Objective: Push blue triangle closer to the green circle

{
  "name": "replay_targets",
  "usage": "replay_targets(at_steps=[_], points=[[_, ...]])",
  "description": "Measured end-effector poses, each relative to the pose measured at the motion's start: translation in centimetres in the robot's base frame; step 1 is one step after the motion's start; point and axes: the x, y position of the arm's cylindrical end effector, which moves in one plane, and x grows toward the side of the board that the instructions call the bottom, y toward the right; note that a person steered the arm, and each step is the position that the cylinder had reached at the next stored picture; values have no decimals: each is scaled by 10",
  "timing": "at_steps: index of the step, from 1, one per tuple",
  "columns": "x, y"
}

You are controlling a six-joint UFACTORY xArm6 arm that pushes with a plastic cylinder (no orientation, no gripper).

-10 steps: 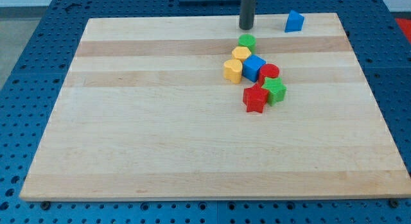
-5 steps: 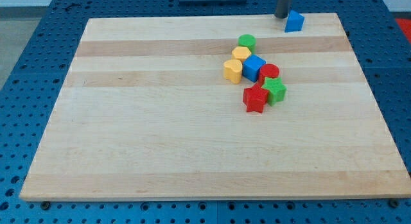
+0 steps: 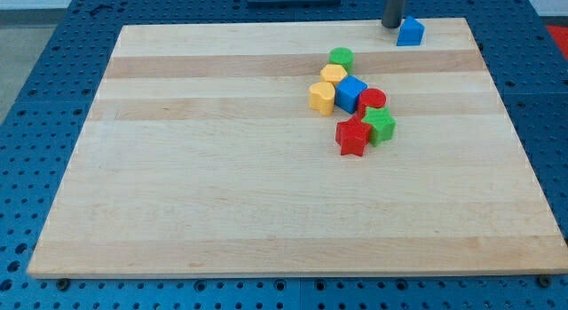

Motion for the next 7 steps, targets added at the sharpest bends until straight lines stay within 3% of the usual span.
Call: replay_targets(at_steps=[4,7], points=[[11,36],[66,-10]])
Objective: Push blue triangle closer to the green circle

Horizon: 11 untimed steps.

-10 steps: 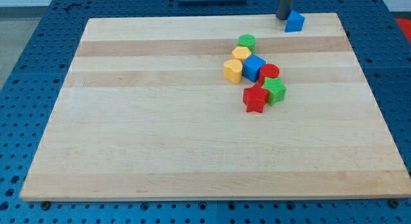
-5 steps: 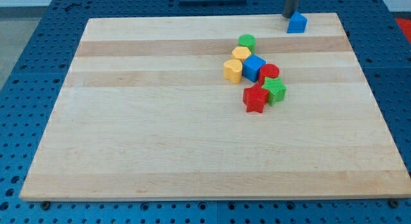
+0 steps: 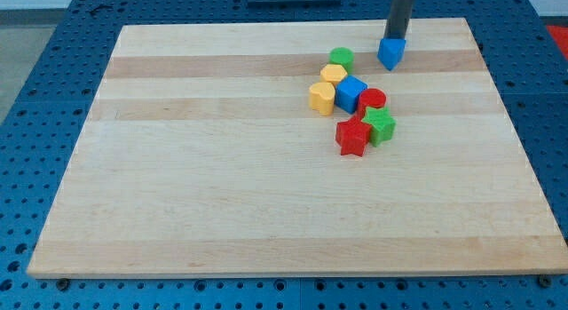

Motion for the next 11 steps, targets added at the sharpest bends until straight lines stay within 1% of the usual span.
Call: replay_targets(at_steps=[1,2,4,5,6,8,9,11], points=[[1,1],[1,21],[1,87],[16,93],[26,70],[26,14],[26,-2],[26,-6]])
